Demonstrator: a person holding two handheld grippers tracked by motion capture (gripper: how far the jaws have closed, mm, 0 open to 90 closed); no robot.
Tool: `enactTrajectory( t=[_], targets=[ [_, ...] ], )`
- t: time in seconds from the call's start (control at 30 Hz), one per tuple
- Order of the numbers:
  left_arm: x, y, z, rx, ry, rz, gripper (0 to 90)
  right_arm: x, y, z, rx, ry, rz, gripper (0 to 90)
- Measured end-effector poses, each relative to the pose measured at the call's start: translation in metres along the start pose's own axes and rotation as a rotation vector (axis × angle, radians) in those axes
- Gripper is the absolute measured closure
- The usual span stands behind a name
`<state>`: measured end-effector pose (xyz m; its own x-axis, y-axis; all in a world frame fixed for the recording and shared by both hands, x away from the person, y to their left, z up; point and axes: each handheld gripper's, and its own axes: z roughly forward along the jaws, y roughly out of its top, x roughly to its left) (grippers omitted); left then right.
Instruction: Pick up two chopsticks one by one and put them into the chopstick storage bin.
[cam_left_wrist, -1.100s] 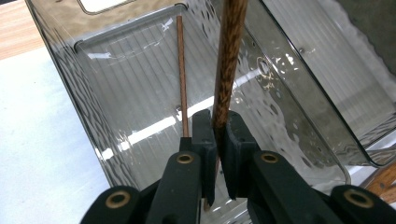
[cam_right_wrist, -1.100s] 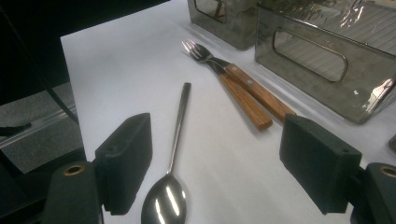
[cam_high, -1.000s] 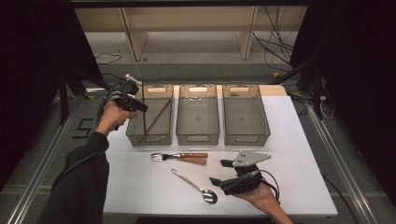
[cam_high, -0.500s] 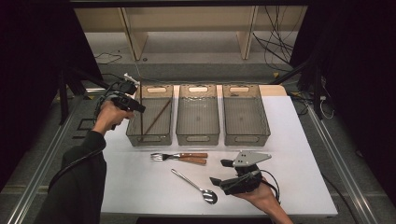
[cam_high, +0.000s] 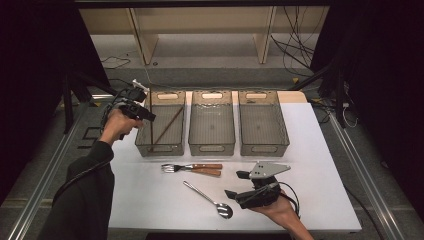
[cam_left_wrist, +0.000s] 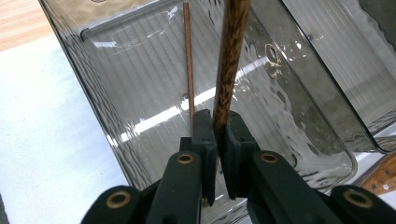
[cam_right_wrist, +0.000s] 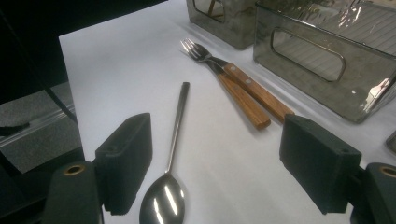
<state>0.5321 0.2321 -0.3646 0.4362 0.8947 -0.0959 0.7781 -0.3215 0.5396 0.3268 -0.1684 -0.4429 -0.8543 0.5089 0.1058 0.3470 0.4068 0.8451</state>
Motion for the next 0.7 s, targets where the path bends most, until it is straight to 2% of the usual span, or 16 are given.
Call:
enactTrajectory(
  t=[0.23,0.27,0.33,0.4,0.47,0.57,0.7],
  targets=[
    [0.0012,0.0003,0.0020,-0.031,0.013,-0.021,81.6,-0.0001,0.0000,0.0000,-0.003,-0.001,0.005,26.3],
    [0.0018,0.0004,0.0021,-0.036,0.012,-0.024,74.4,-0.0001,0.0000,0.0001,-0.004,-0.001,0.004,26.3],
    [0.0022,0.0001,0.0025,-0.048,0.006,-0.028,66.8,-0.0001,0.0000,0.0000,-0.004,-0.002,0.004,26.3],
    [0.0017,0.0003,0.0028,-0.060,0.025,-0.035,52.0,-0.0003,0.0000,-0.0002,-0.004,-0.003,0.004,26.4],
    [0.0025,0.0006,0.0023,-0.067,0.016,-0.046,41.4,-0.0005,-0.0001,-0.0001,-0.004,-0.002,0.004,26.3],
    [0.0020,0.0009,0.0008,-0.072,0.015,-0.053,33.1,-0.0005,-0.0001,-0.0001,-0.004,-0.003,0.004,26.4],
    [-0.0003,0.0009,-0.0025,-0.085,0.010,-0.053,29.6,-0.0006,-0.0001,-0.0001,-0.002,-0.003,0.004,26.3]
  ],
)
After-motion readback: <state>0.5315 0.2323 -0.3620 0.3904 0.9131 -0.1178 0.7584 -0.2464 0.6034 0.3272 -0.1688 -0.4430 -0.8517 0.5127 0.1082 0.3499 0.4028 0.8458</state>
